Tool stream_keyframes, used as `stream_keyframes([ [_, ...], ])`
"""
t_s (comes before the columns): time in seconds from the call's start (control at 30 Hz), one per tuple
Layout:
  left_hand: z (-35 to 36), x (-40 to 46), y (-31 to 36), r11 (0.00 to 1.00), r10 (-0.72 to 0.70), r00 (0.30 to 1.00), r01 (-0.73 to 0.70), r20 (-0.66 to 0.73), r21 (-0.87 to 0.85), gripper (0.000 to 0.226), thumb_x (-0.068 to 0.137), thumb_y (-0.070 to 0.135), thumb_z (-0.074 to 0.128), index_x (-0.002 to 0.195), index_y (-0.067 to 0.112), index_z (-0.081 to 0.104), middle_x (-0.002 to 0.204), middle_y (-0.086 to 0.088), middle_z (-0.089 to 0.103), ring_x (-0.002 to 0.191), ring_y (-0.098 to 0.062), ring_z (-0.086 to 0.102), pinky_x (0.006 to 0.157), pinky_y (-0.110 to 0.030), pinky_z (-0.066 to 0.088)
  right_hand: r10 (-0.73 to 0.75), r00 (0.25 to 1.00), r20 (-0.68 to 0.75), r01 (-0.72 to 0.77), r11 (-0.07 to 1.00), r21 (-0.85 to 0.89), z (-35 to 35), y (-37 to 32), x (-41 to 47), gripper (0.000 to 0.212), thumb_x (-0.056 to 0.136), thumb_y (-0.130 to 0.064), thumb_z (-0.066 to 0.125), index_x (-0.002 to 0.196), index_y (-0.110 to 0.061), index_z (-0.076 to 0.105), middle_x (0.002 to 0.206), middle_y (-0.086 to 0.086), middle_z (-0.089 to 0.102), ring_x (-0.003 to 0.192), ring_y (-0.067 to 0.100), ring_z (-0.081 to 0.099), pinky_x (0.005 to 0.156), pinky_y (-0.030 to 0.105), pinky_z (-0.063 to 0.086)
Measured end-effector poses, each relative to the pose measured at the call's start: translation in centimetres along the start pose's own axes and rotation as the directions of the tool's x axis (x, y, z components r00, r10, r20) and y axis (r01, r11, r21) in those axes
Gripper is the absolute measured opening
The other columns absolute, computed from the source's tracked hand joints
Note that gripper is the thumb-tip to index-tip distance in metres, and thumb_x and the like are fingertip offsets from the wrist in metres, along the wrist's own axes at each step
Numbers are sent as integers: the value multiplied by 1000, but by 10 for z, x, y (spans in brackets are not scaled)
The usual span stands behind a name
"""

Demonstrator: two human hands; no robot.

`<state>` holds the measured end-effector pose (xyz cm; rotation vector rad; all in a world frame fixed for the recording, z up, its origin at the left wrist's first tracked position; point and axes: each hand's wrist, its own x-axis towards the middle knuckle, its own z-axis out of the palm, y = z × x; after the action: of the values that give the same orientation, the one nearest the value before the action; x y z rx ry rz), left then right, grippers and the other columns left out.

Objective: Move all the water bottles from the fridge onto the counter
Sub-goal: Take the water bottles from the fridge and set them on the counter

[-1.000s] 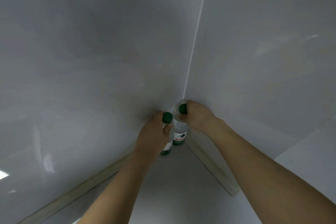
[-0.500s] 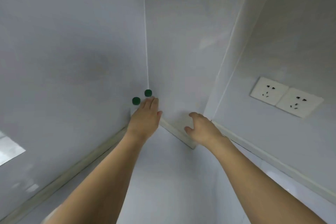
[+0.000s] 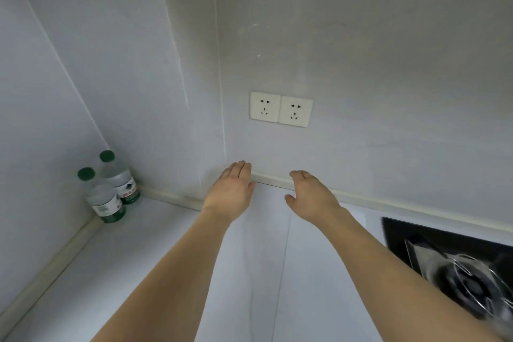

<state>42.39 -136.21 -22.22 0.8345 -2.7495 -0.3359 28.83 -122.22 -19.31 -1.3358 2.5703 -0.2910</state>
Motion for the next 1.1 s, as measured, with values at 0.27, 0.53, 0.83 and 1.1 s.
stream_keyframes([
  [0.27, 35, 15, 126, 980, 198, 977, -197, 85, -23, 53, 104, 33, 35, 150, 7, 26, 156, -8, 28, 145, -22, 21, 117, -28, 15, 218, 975, -45, -216, 975, 41, -28, 110, -81, 60, 97, -28, 49, 148, -7, 26, 150, 8, 35, 136, 24, 35, 108, 34, 36],
  [0.53, 56, -22, 302, 899, 438, 894, -433, 98, -65, 52, 105, 33, 34, 151, 9, 25, 158, -8, 26, 145, -21, 22, 117, -28, 17, 417, 900, -130, -403, 907, 118, -65, 225, -222, 55, 96, -23, 52, 145, -7, 33, 147, 8, 40, 134, 26, 39, 109, 35, 36],
  [0.83, 66, -108, 500, 760, 650, 755, -642, 85, -105, 50, 104, 33, 36, 147, 10, 30, 155, -8, 31, 142, -23, 29, 113, -32, 30, 611, 753, -244, -590, 791, 162, -101, 331, -412, 58, 96, -28, 53, 146, -7, 32, 146, 11, 41, 132, 27, 42, 105, 36, 39],
  [1.1, 71, -195, 667, 575, 817, 573, -803, 64, -154, 48, 104, 33, 37, 145, 11, 32, 150, -8, 38, 136, -23, 37, 108, -32, 33, 771, 552, -318, -737, 629, 247, -119, 405, -582, 52, 94, -26, 51, 141, -8, 39, 140, 9, 45, 126, 26, 45, 102, 34, 41],
])
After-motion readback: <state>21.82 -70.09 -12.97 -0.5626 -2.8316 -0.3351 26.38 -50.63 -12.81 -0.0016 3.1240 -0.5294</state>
